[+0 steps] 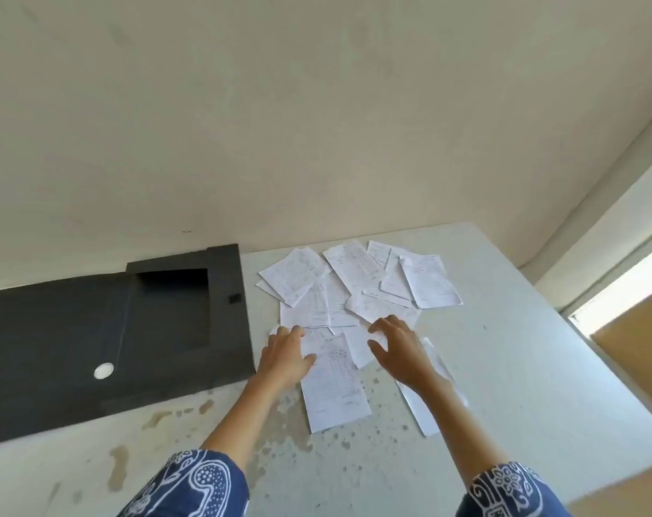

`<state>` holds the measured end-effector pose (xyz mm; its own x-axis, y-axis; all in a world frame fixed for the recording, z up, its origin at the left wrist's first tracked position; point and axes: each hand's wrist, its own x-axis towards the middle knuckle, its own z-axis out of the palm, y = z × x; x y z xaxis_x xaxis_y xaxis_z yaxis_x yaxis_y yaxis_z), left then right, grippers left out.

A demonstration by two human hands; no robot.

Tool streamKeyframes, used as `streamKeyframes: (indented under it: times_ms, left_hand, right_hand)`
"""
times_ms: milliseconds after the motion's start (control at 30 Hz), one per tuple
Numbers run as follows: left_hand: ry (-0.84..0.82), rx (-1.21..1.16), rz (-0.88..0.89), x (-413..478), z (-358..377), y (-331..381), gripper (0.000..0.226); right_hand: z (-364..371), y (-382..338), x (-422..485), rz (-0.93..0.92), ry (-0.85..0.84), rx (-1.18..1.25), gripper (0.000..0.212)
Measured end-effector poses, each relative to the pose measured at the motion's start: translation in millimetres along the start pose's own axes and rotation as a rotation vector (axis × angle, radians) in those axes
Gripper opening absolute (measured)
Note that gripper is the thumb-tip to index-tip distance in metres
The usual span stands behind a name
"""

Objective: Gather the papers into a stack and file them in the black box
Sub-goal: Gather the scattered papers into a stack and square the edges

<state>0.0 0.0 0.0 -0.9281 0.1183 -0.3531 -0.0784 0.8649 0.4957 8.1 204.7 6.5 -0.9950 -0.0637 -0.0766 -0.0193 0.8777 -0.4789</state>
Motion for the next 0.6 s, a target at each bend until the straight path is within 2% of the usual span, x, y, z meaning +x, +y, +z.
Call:
streamKeyframes:
  times_ms: [167,267,433,600]
  left_hand:
    - [-0.031,0.097,-0.187,16,38,8,0.07]
    - [-0.043,0.132,-0.266,22,57,17,0.081]
    - [0.036,0.1,-0.353,28,76,35,0.086]
    - [0.09,0.052,-0.34,32,90,50,0.08]
  right_hand:
    - [4,50,9,0.111,-0.155,-0.166,0.043]
    - [5,78,9,0.209,-0.212,-0.203,0.061]
    - [3,101,6,0.325,-0.155,-0.204,0.084]
    - [5,102,8,0.45,-0.158,-0.133,0.085]
